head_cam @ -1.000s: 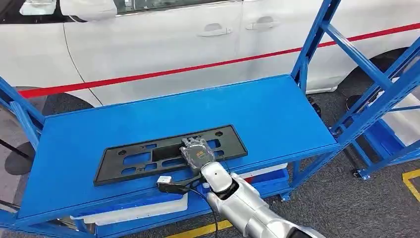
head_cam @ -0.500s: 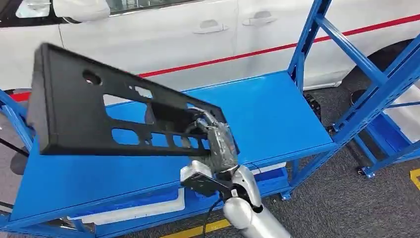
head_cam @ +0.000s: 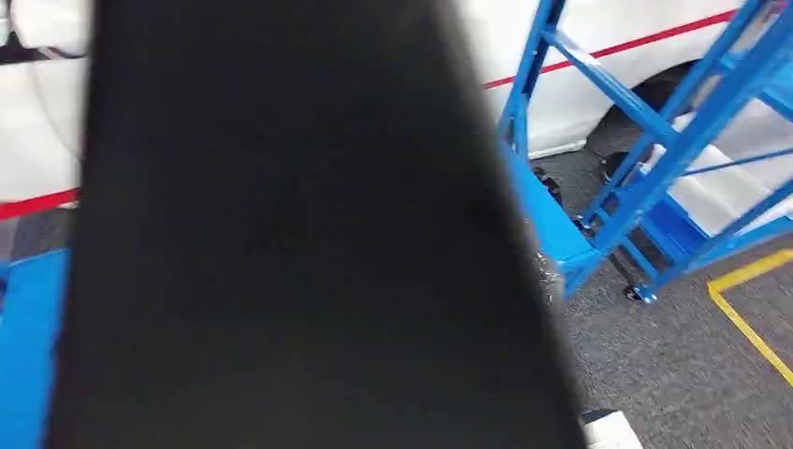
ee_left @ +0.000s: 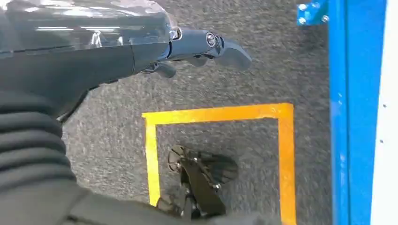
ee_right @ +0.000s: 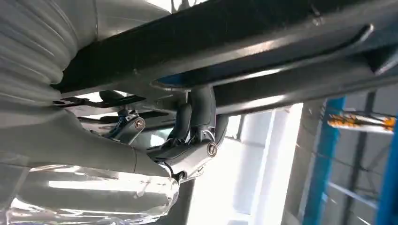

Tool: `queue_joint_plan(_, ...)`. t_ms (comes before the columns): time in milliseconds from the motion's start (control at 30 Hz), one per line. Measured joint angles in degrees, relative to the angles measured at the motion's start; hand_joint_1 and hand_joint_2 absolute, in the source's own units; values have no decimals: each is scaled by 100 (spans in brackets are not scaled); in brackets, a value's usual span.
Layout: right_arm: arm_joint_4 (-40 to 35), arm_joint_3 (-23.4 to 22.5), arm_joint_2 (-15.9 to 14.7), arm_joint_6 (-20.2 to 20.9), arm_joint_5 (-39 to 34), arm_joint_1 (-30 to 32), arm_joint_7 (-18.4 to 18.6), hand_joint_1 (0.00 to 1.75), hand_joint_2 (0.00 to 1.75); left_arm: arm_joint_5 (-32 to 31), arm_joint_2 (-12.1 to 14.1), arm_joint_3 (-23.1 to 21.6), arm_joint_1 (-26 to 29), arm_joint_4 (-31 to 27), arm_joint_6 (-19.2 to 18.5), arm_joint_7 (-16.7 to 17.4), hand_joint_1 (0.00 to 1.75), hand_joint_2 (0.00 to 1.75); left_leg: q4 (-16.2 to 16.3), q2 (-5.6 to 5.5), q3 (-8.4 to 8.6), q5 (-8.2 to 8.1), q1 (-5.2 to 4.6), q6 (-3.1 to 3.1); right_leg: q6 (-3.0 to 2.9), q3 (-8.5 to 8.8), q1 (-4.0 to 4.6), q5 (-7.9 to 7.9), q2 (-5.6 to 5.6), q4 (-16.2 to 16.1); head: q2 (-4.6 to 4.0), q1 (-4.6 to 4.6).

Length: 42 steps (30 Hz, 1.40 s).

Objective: Take the parts from the cabinet and place them on the table.

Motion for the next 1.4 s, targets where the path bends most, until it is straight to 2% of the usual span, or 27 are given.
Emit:
queue_joint_plan(33,-61,-39,-17,86,-115,116,-74,175,175,28,-15,17,1,-4,43,30,0,175,9,-1,-1,-9,-1,-3,11,-93,-13,42,-1,132,-2,-130)
queue_joint_plan(67,-109,-76,-26,159,-190,209,-109,175,175,50,-22,37,0,-9,81,48,0,175,21,-2,5,-21,-1,-13,18,-42,-26,206,-3,-14,0,-223)
queue_joint_plan(167,-234,-245,-28,536,-402,492,-247,175,175,168,-70,105,-7,-15,146,151,0,175,109,-17,25,-70,7,-78,23,642,-85,911,-9,-1436,-2,-485)
queue_joint_plan(200,-242,-306,-24,673,-459,583,-302,175,175,175,-72,113,-12,-33,185,192,0,175,171,-28,-10,-103,-45,-129,-9,662,-39,849,8,-1502,-2,-579)
queue_joint_plan(267,-225,-511,-4,993,-700,892,-366,175,175,231,-81,133,-18,-44,194,221,0,175,177,-38,-28,-97,-38,-178,-87,627,-33,864,17,-1485,-11,-924)
queue_joint_plan(333,-249,-671,70,1171,-898,1141,-494,175,175,295,-101,146,-4,-50,203,256,0,175,175,-47,-36,-91,-23,-252,-188,602,-43,901,4,-1508,-9,-705)
queue_joint_plan(367,-249,-762,118,1270,-900,1188,-522,175,175,327,-112,157,-1,-59,216,275,0,175,250,-32,-55,-215,-10,-278,-234,583,-57,928,-6,-1515,-9,-681)
queue_joint_plan(400,-253,-819,144,1407,-882,1271,-546,175,175,341,-118,173,-1,-63,236,293,0,175,461,-29,-127,-441,-11,-294,-263,558,-58,946,-3,-1515,-9,-681)
queue_joint_plan(467,-245,-946,190,1519,-863,1511,-612,175,175,356,-131,181,-25,-83,251,312,0,175,1328,-29,-437,-1002,-8,-317,-301,491,-31,988,-25,-1511,-9,-681)
queue_joint_plan(500,-220,-1005,197,1545,-869,1631,-695,175,175,378,-142,186,-22,-92,258,312,0,175,1752,-28,-573,-1199,-9,-317,-312,441,-13,1020,-44,-1504,-9,-677)
queue_joint_plan(533,-197,-1055,201,1573,-876,1742,-792,175,175,400,-157,194,-16,-100,260,310,0,175,1894,-29,-578,-1229,-10,-303,-316,395,3,1048,-49,-1495,-9,-673)
queue_joint_plan(567,-175,-1088,201,1595,-887,1846,-876,175,175,406,-164,205,-4,-118,262,308,0,175,1746,-29,-440,-1131,-14,-280,-317,354,18,1075,-50,-1488,-9,-668)
queue_joint_plan(667,-114,-1184,208,1637,-889,2030,-940,175,175,430,-184,229,-12,-173,282,308,0,175,292,-28,504,-591,-79,-116,-309,260,58,1185,-38,-1483,-9,-664)
queue_joint_plan(700,-98,-1202,225,1654,-880,2073,-940,175,175,446,-182,229,-37,-205,295,314,0,175,-12,-15,619,-680,-105,-60,-283,247,52,1231,-45,-1483,-9,-646)
queue_joint_plan(800,-37,-1259,256,1746,-871,2182,-935,175,175,459,-212,232,-36,-238,310,341,0,175,3,-3,559,-519,-179,-13,-145,251,-10,1354,-60,-1533,-6,-568)
queue_joint_plan(867,-22,-1294,276,1765,-889,2241,-957,175,175,455,-230,234,-28,-254,297,358,0,175,-146,30,529,-300,-103,11,-90,230,-9,1366,-51,-1524,-6,-563)
queue_joint_plan(933,-6,-1300,286,1798,-887,2269,-979,175,175,444,-234,234,-26,-269,295,376,0,175,-173,56,394,-167,-110,96,-27,102,-19,704,-9,-1125,-6,-457)
queue_joint_plan(967,7,-1307,286,1809,-885,2273,-979,175,175,439,-234,234,-24,-278,293,385,0,175,-159,63,314,-111,-110,81,2,10,-33,350,-10,-704,-6,-419)
queue_joint_plan(1000,20,-1313,286,1816,-878,2283,-979,175,175,435,-234,234,-24,-278,286,393,0,175,-147,73,228,-58,-110,78,35,-56,-47,115,-12,-292,-6,-395)
queue_joint_plan(1033,31,-1320,286,1825,-874,2290,-979,175,175,413,-234,234,-26,-278,277,404,0,175,-122,79,148,-6,-109,64,62,-72,-65,65,-12,5,-6,-351)
queue_joint_plan(1100,48,-1324,286,1860,-893,2291,-975,175,175,398,-236,234,-26,-278,266,411,0,175,-42,86,-35,81,-89,18,112,227,-113,395,-16,-115,-6,-268)
queue_joint_plan(1167,53,-1324,286,1918,-945,2289,-972,175,175,374,-247,234,-28,-278,251,417,0,175,99,156,-206,108,-55,-18,177,888,-149,664,-144,-946,-6,-216)
queue_joint_plan(1200,53,-1324,286,1949,-983,2278,-972,175,175,358,-234,234,-13,-286,249,417,0,175,176,166,-266,116,-65,-58,204,1166,-150,398,-369,-1428,-6,-160)
queue_joint_plan(1233,53,-1327,286,1982,-1018,2273,-975,175,175,352,-241,234,8,-295,242,419,0,175,258,183,-307,113,-90,-101,51,1221,-67,428,-355,-1518,-6,-89)
queue_joint_plan(1333,55,-1337,300,1986,-1057,2314,-983,175,175,339,-238,234,16,-301,227,424,0,175,259,315,-316,194,-78,-210,-128,1082,-57,479,-212,-1488,-6,-56)
queue_joint_plan(1367,55,-1340,304,1986,-1057,2326,-985,175,175,339,-238,234,29,-304,225,426,0,175,283,292,-337,157,-53,-257,-214,1030,-74,546,-188,-1511,-6,-58)
queue_joint_plan(1400,55,-1344,308,1986,-1059,2328,-985,175,175,332,-238,234,29,-306,225,426,0,175,417,207,-402,-103,-45,-302,-255,961,-69,608,-155,-1510,-6,-58)
